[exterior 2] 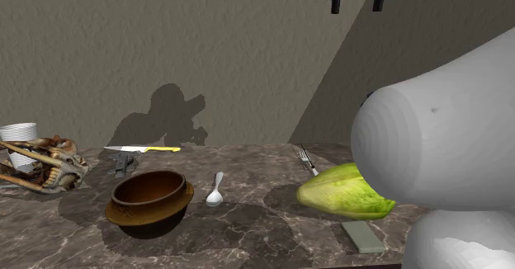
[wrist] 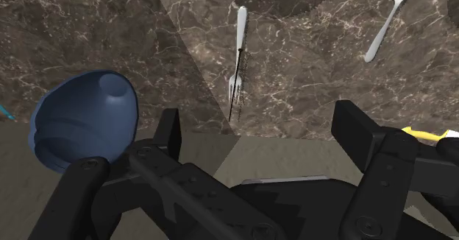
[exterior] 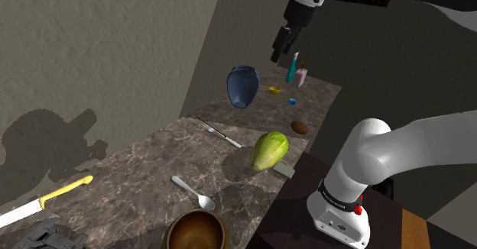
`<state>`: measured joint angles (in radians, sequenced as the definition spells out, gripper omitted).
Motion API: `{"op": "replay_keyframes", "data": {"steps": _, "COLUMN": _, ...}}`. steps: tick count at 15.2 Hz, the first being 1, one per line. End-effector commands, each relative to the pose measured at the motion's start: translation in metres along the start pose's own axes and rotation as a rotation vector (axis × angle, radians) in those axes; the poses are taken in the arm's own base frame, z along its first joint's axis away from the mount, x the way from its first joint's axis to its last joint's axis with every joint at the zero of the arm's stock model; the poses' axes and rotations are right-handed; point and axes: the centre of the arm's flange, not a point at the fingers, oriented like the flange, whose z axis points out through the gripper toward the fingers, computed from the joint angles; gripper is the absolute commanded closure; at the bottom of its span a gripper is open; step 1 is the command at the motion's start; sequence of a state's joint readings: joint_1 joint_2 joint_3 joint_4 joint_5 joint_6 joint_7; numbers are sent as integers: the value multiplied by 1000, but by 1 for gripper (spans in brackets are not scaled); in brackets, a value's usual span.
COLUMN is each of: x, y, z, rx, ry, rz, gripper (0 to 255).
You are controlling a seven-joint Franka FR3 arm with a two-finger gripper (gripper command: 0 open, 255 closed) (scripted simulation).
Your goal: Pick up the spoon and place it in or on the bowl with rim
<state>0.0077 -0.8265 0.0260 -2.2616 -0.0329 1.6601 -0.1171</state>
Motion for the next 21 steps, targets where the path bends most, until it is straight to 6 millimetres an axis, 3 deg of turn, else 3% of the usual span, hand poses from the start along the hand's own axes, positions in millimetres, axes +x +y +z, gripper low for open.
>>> {"op": "replay_keyframes", "data": {"steps": 1, "x": 0, "y": 0, "z": 0, "rx": 0, "ry": 0, "rz": 0, "gripper": 0}}
{"op": "replay_keyframes", "data": {"steps": 21, "x": -2, "y": -159, "z": 202, "rx": 69, "ry": 7, "rz": 163, "gripper": 0}}
